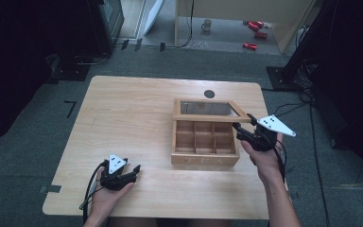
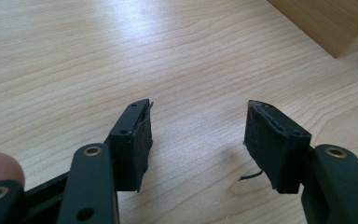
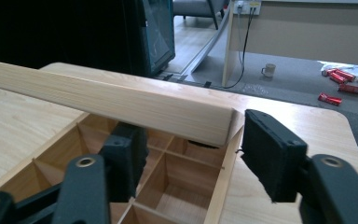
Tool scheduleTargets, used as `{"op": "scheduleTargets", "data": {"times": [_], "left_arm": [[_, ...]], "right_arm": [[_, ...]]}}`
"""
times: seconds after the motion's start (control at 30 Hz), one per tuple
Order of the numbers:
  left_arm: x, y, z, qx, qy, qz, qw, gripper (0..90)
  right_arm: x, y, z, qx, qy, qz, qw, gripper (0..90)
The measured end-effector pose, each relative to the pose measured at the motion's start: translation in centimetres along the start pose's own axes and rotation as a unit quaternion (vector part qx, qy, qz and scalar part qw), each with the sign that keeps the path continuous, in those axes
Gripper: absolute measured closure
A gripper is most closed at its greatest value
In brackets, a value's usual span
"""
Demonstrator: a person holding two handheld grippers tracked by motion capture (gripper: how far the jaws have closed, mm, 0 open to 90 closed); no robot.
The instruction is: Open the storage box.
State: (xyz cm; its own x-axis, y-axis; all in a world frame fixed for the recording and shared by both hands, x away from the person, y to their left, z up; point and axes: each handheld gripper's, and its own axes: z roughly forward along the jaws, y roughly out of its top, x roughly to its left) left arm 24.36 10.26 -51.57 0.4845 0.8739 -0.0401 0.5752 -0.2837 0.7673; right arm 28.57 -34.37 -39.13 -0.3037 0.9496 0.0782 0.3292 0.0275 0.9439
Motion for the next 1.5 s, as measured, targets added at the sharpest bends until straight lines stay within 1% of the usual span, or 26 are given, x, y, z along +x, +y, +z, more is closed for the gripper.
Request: {"op": "scheduleTargets", "data": {"times": [0.1, 0.17, 0.23, 0.3, 0.43, 0.5, 0.57, 0.87, 1.03, 1.27, 1.37, 1.5], "left_arm": [[-0.2, 0.0, 0.1, 0.006, -0.001, 0.005, 1.0, 40.8], [-0.1, 0.0, 0.1, 0.012, -0.006, -0.002, 0.9999, 40.2], [0.0, 0.0, 0.3, 0.019, -0.01, -0.007, 0.9998, 39.6], [0.1, 0.0, 0.2, 0.02, -0.011, -0.004, 0.9997, 38.9], [0.1, 0.0, 0.2, 0.019, -0.015, -0.008, 0.9997, 38.6], [0.1, 0.0, 0.2, 0.019, -0.016, -0.009, 0.9997, 38.6], [0.0, 0.0, 0.2, 0.019, -0.015, -0.007, 0.9997, 38.6], [0.0, 0.0, 0.2, 0.019, -0.023, -0.009, 0.9995, 38.6], [0.0, 0.0, 0.2, 0.019, -0.024, -0.009, 0.9995, 38.7], [0.0, 0.0, 0.2, 0.018, -0.026, -0.011, 0.9994, 38.8], [0.0, 0.0, 0.2, 0.019, -0.025, -0.009, 0.9995, 39.0], [-0.2, 0.0, 0.3, 0.019, -0.024, -0.007, 0.9995, 39.0]], "right_arm": [[-0.2, 0.3, 0.4, 0.0, 0.002, -0.002, 1.0, 44.7], [-0.4, 0.4, 0.7, -0.001, 0.004, -0.003, 1.0, 44.6], [-0.6, 0.6, 0.9, -0.003, 0.01, 0.002, 0.9999, 44.6], [-0.8, 0.9, 1.1, -0.008, 0.013, 0.003, 0.9999, 44.6], [-1.2, 1.6, 1.6, -0.017, 0.017, 0.008, 0.9997, 44.6], [-1.2, 2.0, 1.9, -0.02, 0.014, 0.009, 0.9997, 44.7], [-1.4, 2.5, 2.2, -0.023, 0.013, 0.005, 0.9996, 44.9], [-2.2, 3.6, 3.3, -0.024, 0.018, 0.017, 0.9994, 47.7], [-2.4, 4.1, 3.9, -0.027, 0.015, 0.018, 0.9994, 49.0], [-3.1, 4.2, 5.0, -0.025, 0.015, 0.023, 0.9993, 52.4], [-3.3, 3.9, 5.6, -0.016, 0.012, 0.02, 0.9996, 53.7], [-3.5, 3.6, 6.3, -0.009, 0.004, 0.015, 0.9998, 59.0]]}}
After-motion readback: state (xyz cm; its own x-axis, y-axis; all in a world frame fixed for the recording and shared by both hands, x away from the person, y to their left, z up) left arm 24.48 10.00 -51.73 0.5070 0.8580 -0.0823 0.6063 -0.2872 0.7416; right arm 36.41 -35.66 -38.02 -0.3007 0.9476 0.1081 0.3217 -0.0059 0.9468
